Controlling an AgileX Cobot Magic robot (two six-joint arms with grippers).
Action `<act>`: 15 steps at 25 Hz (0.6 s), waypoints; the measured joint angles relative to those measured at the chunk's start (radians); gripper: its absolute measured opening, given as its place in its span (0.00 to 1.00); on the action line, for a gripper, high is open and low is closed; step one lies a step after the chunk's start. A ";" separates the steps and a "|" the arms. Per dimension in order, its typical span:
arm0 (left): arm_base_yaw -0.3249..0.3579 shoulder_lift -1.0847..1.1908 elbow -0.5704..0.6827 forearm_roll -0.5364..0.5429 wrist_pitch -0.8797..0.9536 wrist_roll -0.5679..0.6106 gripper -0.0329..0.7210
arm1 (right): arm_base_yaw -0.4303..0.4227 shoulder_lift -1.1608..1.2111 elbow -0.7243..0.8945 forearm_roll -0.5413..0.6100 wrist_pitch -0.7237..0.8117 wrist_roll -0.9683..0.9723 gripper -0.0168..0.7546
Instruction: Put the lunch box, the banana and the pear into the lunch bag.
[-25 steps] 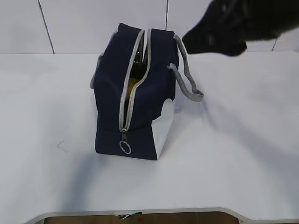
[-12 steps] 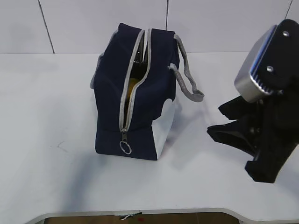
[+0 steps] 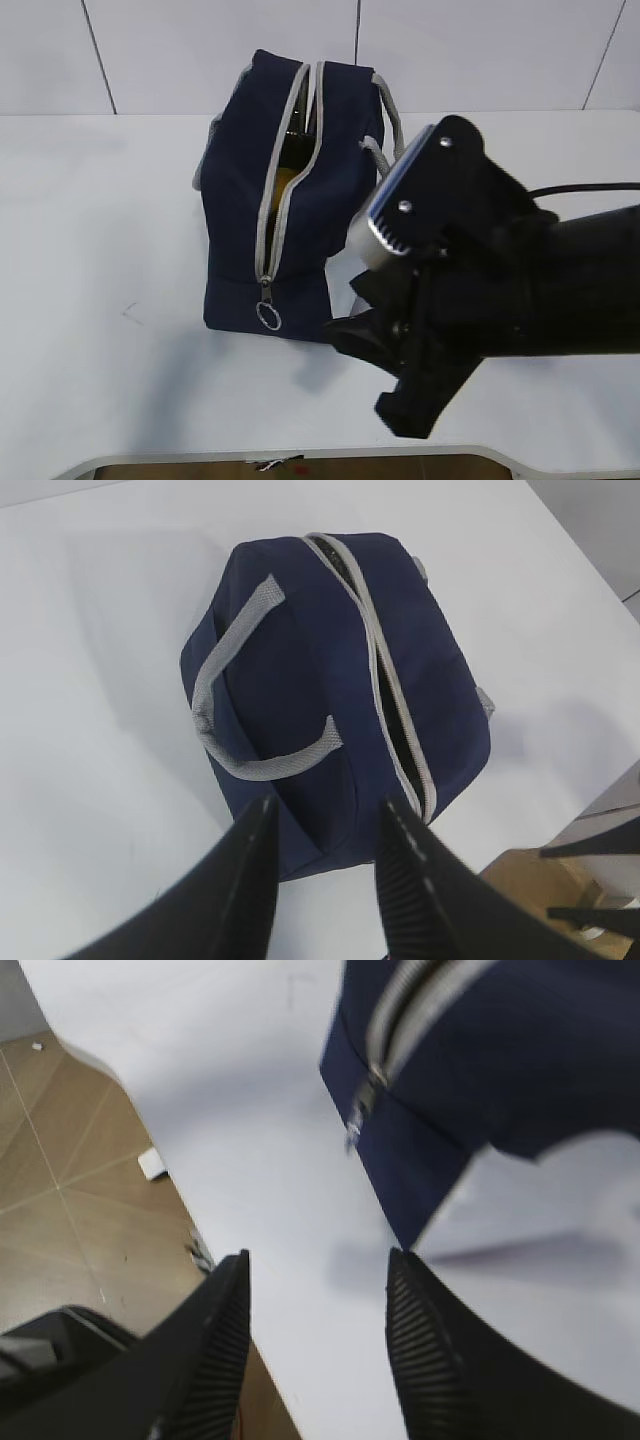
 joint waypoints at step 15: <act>0.000 0.000 0.000 -0.002 0.000 0.000 0.38 | 0.068 0.240 0.000 0.084 -0.061 0.313 0.50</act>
